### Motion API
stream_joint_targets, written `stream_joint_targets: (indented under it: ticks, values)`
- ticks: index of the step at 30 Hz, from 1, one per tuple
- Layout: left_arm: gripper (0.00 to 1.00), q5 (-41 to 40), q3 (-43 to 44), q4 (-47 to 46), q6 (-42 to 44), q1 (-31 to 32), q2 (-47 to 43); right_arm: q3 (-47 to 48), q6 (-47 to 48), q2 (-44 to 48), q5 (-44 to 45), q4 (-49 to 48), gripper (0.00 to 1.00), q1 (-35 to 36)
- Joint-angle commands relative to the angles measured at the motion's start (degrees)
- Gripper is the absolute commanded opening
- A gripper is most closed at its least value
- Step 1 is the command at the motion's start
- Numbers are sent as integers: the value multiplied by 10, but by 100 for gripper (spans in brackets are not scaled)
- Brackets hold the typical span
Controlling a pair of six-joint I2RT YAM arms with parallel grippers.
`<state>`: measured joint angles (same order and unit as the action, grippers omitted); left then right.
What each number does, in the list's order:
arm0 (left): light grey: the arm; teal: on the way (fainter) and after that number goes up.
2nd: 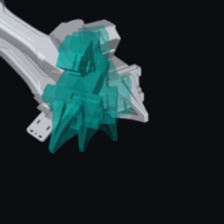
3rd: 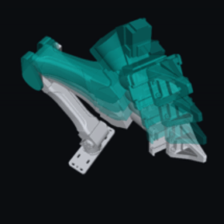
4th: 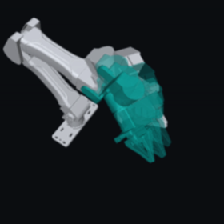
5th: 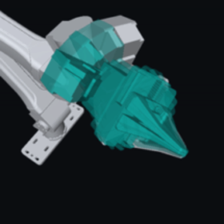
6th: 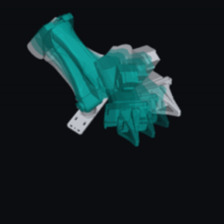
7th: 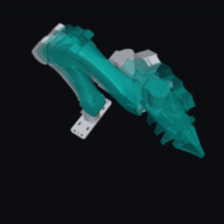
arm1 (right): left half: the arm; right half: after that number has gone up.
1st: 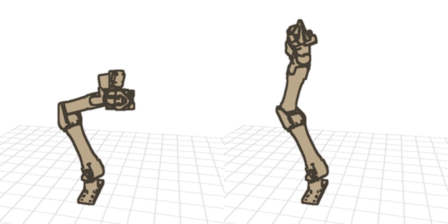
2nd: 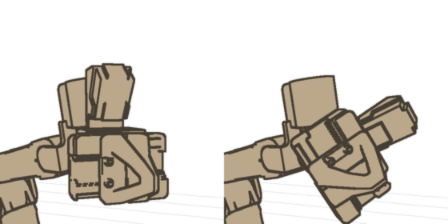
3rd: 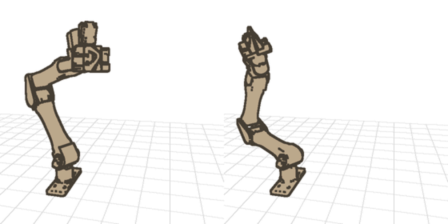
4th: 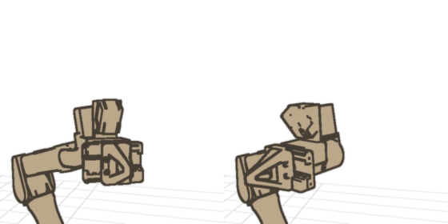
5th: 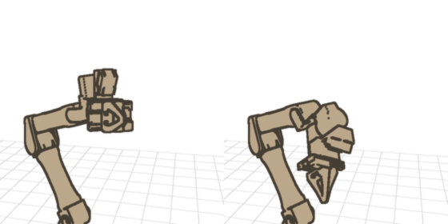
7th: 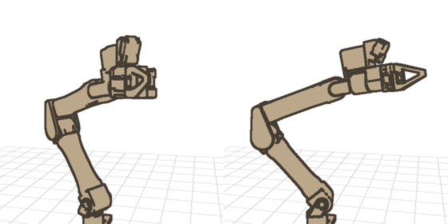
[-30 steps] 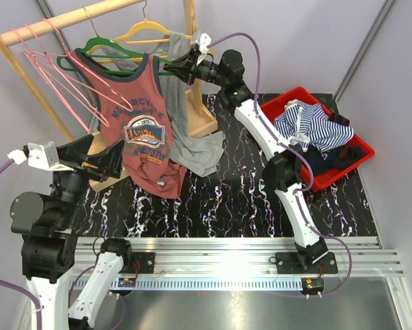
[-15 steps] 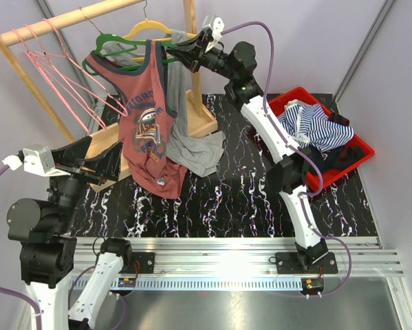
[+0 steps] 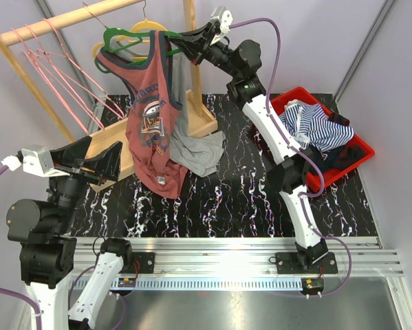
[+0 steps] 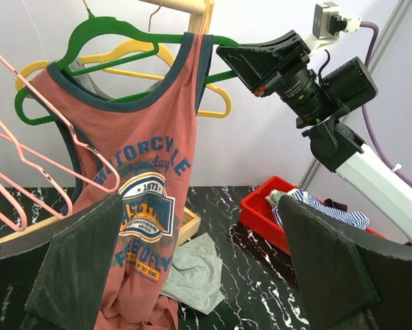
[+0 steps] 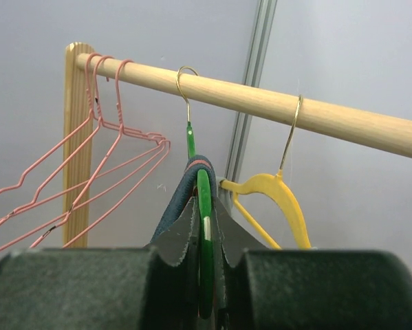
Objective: Remove the tank top from the hanger
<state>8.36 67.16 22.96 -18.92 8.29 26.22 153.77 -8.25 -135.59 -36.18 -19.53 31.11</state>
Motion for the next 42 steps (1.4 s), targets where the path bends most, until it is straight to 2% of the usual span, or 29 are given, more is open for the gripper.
stream_joint_targets:
  ticks: [1,15,19,24,28,31,32,33,38,39,42]
  values:
    - [99,5,10,-34,-3,2,6,49,-11,28,54,-71,0,-4]
    - [99,10,32,-31,-16,3,24,64,-21,-2,89,-112,0,23]
    - [99,-3,21,-35,-29,3,15,-13,-6,36,47,-122,0,17]
    - [98,-40,30,-60,-91,2,29,-81,50,77,-5,-113,0,16]
    - [98,-65,88,-76,-174,2,108,-158,79,106,-20,-114,0,15]
    - [96,-70,141,-97,-251,2,189,-180,102,117,-22,-111,0,15]
    - [96,-70,153,-105,-290,2,210,-182,107,118,-23,-107,0,15]
    - [95,-67,168,-126,-306,2,254,-183,109,119,-24,-104,0,15]
    - [91,-84,248,-169,-406,2,365,-182,116,118,-25,-92,0,15]
    - [86,-99,256,-182,-417,2,379,-182,116,118,-26,-90,0,15]
    - [86,-141,284,-177,-451,2,426,-191,118,125,-27,-89,0,15]
